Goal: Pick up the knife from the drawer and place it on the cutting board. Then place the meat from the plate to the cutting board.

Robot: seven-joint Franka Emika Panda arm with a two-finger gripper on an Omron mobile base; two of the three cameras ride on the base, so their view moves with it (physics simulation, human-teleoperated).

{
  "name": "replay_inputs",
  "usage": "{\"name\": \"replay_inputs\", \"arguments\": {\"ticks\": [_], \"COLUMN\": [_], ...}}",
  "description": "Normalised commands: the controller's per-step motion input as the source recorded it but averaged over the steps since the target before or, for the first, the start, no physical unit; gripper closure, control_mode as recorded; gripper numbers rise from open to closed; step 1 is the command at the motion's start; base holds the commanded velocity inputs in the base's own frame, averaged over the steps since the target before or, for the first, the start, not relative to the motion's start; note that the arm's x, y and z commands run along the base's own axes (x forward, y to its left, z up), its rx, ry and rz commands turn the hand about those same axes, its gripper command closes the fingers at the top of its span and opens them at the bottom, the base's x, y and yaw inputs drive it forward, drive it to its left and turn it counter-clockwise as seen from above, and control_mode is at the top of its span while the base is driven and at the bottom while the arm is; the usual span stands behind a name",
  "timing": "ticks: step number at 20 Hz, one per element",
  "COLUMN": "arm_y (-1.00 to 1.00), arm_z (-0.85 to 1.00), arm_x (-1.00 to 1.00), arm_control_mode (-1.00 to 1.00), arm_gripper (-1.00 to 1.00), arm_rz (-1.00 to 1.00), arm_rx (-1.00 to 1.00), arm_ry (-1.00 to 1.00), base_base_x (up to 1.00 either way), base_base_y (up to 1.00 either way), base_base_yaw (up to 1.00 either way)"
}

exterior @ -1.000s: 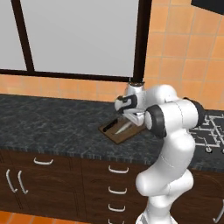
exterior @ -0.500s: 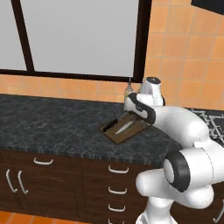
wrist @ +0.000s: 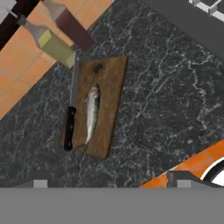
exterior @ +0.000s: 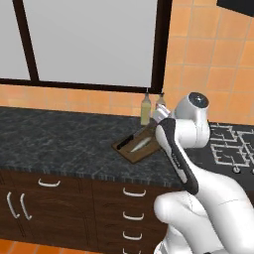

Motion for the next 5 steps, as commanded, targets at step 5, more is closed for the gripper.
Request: {"name": "replay_inputs", "arguments": {"ticks": [5], "arm_y": [-0.14], "arm_z": [0.31], "arm_x": [-1.00], "arm_control_mode": [-1.00], "arm_gripper": [-1.00], "arm_rz": [0.05], "arm_rx": [-0.01], "arm_ry": [-0.02], "base_base_x": [0.00], "base_base_y": [0.00], "base_base_yaw": [0.00]}}
